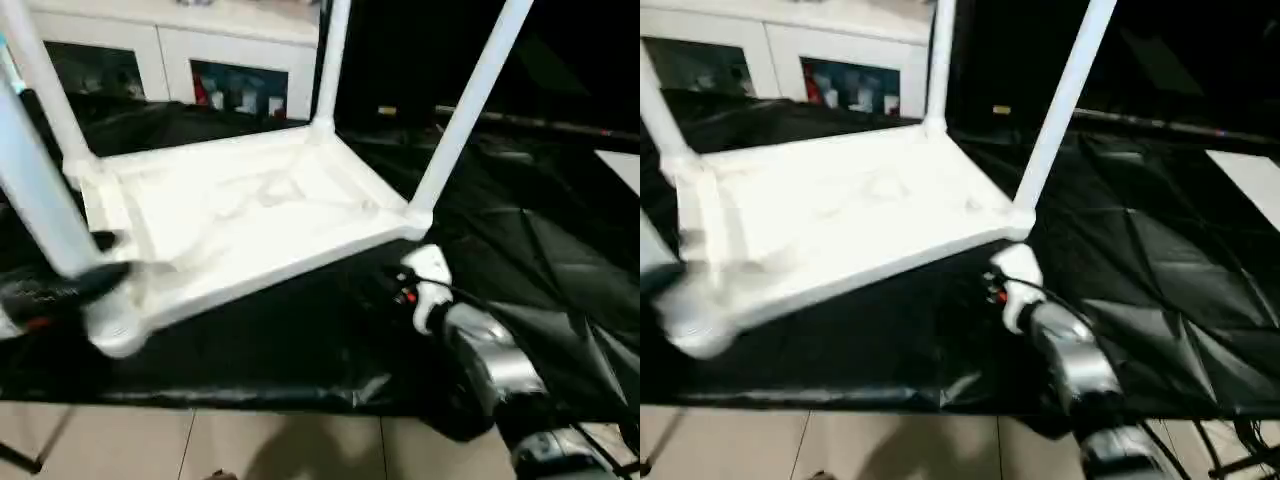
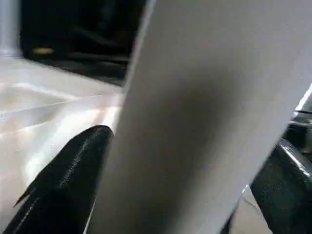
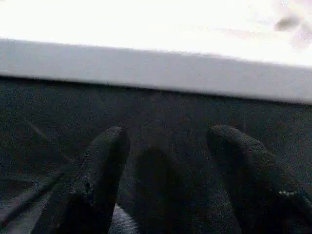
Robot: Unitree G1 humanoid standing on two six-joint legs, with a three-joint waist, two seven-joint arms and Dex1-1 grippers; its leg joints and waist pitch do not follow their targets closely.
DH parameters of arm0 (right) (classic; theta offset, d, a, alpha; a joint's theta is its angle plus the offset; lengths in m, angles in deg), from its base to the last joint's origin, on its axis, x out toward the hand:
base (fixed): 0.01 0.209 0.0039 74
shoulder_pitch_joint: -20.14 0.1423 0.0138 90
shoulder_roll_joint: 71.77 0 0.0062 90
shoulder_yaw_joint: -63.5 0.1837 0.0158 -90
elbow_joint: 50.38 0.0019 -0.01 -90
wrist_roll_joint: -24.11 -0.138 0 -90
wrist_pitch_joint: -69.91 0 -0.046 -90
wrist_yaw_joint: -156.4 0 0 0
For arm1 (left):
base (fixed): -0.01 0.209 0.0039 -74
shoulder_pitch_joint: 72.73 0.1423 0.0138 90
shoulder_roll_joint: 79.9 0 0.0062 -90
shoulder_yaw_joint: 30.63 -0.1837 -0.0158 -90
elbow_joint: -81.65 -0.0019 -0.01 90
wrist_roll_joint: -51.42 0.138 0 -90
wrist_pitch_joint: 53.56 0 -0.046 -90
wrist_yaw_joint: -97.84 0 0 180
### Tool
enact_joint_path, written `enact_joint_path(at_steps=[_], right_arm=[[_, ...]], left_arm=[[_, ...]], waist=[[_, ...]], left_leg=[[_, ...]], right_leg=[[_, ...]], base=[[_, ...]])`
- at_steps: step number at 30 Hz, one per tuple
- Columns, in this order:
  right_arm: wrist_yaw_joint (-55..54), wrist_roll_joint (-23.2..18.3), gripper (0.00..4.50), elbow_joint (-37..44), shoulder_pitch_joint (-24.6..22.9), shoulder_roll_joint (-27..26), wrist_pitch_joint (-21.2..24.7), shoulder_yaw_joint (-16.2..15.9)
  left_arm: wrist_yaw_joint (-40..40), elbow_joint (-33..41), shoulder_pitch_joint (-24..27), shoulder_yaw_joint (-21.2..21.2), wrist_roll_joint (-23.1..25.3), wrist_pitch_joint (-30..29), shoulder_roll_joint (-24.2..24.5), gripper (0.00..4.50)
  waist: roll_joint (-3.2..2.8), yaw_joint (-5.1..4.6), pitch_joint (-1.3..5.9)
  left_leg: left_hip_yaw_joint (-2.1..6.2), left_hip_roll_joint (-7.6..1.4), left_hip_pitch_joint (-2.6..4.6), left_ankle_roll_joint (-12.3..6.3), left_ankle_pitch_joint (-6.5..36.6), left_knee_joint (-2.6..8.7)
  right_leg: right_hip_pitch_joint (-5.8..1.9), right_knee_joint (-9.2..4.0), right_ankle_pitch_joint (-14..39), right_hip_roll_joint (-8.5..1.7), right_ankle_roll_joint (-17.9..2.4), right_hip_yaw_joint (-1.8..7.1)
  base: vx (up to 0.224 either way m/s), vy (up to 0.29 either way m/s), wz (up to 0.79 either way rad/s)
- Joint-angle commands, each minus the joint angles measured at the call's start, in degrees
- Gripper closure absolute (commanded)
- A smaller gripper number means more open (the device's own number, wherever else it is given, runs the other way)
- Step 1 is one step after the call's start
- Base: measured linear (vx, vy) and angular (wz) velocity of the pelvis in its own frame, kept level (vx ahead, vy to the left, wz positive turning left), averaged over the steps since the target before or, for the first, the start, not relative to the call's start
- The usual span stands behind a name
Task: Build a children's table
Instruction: Rotate table base
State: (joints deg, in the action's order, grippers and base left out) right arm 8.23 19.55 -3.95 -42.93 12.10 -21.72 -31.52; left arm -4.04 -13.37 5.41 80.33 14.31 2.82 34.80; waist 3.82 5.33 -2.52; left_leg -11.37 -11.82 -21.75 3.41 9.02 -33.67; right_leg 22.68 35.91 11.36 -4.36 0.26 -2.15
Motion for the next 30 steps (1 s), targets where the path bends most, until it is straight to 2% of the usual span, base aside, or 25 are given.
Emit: enact_joint_path(at_steps=[1, 4, 7, 8, 9, 11, 15, 17, 19, 20, 21, 23, 24, 29, 30], right_arm=[[-1.11, 0.84, 1.45, -1.49, 1.57, -0.26, -0.56, 0.01], [-1.78, 1.33, 1.45, -3.68, 3.41, -0.94, -1.08, -0.24], [-2.36, 2.19, 1.45, -6.09, 5.51, -1.73, -1.65, -0.75], [-2.36, 2.19, 1.45, -6.09, 5.51, -1.73, -1.65, -0.75], [-2.46, 2.42, 1.45, -7.22, 6.31, -2.00, -2.13, -0.76], [-2.45, 2.73, 1.45, -8.13, 6.91, -2.16, -2.52, -0.71], [-2.30, 3.06, 1.45, -9.76, 8.14, -2.69, -3.31, -0.64], [-2.33, 3.10, 1.45, -10.08, 8.33, -2.84, -3.51, -0.69], [-2.28, 3.11, 1.45, -10.50, 8.61, -3.31, -3.88, -0.77], [-2.27, 3.19, 1.45, -10.69, 8.68, -3.54, -4.09, -0.78], [-1.96, 3.10, 1.45, -11.02, 8.76, -3.85, -4.37, -0.78], [-1.72, 3.01, 1.45, -11.15, 8.75, -4.09, -4.58, -0.87], [-1.65, 3.01, 1.45, -11.14, 8.72, -4.18, -4.61, -0.92], [-0.64, 3.09, 1.45, -11.91, 8.76, -4.53, -5.32, -0.88], [-1.23, 3.55, 1.45, -12.12, 8.78, -4.44, -5.70, -0.98]], left_arm=[[0.40, 3.71, -2.27, -4.53, -1.18, -0.95, -1.66, 0.01], [0.13, 6.32, -4.88, -9.14, -1.23, -1.89, -4.54, 0.01], [-0.37, 8.15, -9.66, -16.35, -0.39, -2.20, -9.71, 0.01], [-0.37, 8.15, -9.66, -16.35, -0.39, -2.20, -9.71, 0.01], [-0.58, 7.96, -11.49, -18.52, 0.13, -2.04, -11.82, 0.01], [-0.85, 7.35, -12.94, -20.35, 0.85, -1.42, -13.66, 0.01], [-0.79, 5.40, -16.61, -27.33, 3.74, 0.86, -20.02, 0.01], [-0.96, 4.96, -17.08, -28.60, 4.47, 1.77, -21.12, 0.01], [-2.92, 1.65, -18.77, -31.28, 7.61, 5.60, -25.13, 0.01], [-3.94, 0.12, -19.40, -32.25, 9.05, 7.47, -26.48, 0.01], [-4.71, -1.51, -19.94, -33.72, 10.58, 9.76, -28.07, 0.01], [-5.17, -2.24, -20.13, -35.10, 11.43, 10.45, -29.13, 0.01], [-5.25, -2.41, -20.10, -35.69, 11.88, 10.94, -29.50, 0.01], [-9.53, -7.07, -21.31, -37.22, 16.41, 15.81, -32.19, 0.01], [-10.74, -9.64, -21.95, -37.50, 18.94, 19.17, -32.61, 0.01]], waist=[[-2.18, -0.43, 2.87], [-2.00, -0.63, 3.04], [-1.84, -0.68, 3.13], [-1.72, -0.70, 3.17], [-1.39, -0.76, 3.22], [-1.44, -0.75, 3.33], [-1.51, -1.00, 3.47], [-1.64, -0.95, 3.54], [-1.42, -1.04, 3.49], [-1.74, -1.11, 3.35], [-1.58, -1.16, 3.35], [-1.62, -1.21, 3.34], [-1.64, -1.39, 3.44], [-1.74, -2.26, 3.51], [-1.61, -2.34, 3.50]], left_leg=[[0.76, -1.36, 2.39, 4.95, 22.34, 4.70], [0.89, -1.33, 2.04, 5.18, 21.43, 4.73], [0.83, -1.29, 2.10, 5.30, 20.76, 4.60], [0.76, -1.30, 2.10, 5.23, 20.36, 4.51], [0.77, -1.19, 1.53, 4.85, 18.51, 4.48], [0.71, -1.17, 1.51, 4.47, 16.86, 4.30], [0.53, -1.15, 1.44, 3.63, 14.41, 4.07], [0.56, -1.15, 1.37, 3.20, 13.97, 3.96], [0.47, -1.05, 1.25, 2.64, 13.43, 3.91], [0.54, -1.11, 1.33, 2.66, 14.50, 3.98], [0.62, -1.19, 1.32, 2.78, 15.74, 3.99], [0.72, -1.25, 1.35, 2.79, 16.79, 4.07], [0.83, -1.24, 1.10, 2.70, 16.03, 4.05], [0.73, -1.18, 0.97, 1.20, 14.68, 3.78], [0.75, -1.17, 0.91, 0.81, 14.52, 3.76]], right_leg=[[-0.77, -4.32, 11.98, -2.77, -11.85, 2.21], [-1.23, -4.07, 11.58, -2.76, -11.34, 2.10], [-1.25, -4.13, 11.57, -2.71, -10.91, 2.07], [-1.24, -4.11, 11.02, -2.75, -11.03, 2.13], [-1.73, -3.92, 9.73, -2.79, -11.00, 2.16], [-1.79, -3.87, 8.54, -2.78, -10.84, 2.15], [-1.96, -3.74, 4.31, -2.51, -11.59, 2.07], [-2.15, -3.61, 3.19, -2.62, -12.02, 2.05], [-2.27, -3.76, 2.85, -2.51, -12.30, 2.05], [-2.17, -3.98, 4.27, -2.57, -12.09, 2.04], [-2.27, -4.14, 5.99, -2.71, -11.93, 2.03], [-2.23, -4.27, 7.93, -2.76, -11.63, 2.04], [-2.48, -4.09, 7.23, -2.83, -11.78, 1.99], [-2.56, -4.02, 3.87, -2.66, -13.24, 1.92], [-2.61, -4.04, 3.84, -2.70, -13.57, 1.88]], base=[[0.000, 0.000, 0.00], [0.000, 0.000, 0.00], [0.000, 0.000, 0.00], [0.000, 0.000, 0.00], [0.000, 0.000, 0.00], [0.000, 0.000, 0.00], [0.000, 0.000, 0.00], [0.000, 0.000, 0.00], [0.000, 0.000, 0.00], [0.000, 0.000, 0.00], [0.000, 0.000, 0.00], [0.000, 0.000, 0.00], [0.000, 0.000, 0.00], [0.000, 0.000, 0.00], [0.000, 0.000, 0.00]])
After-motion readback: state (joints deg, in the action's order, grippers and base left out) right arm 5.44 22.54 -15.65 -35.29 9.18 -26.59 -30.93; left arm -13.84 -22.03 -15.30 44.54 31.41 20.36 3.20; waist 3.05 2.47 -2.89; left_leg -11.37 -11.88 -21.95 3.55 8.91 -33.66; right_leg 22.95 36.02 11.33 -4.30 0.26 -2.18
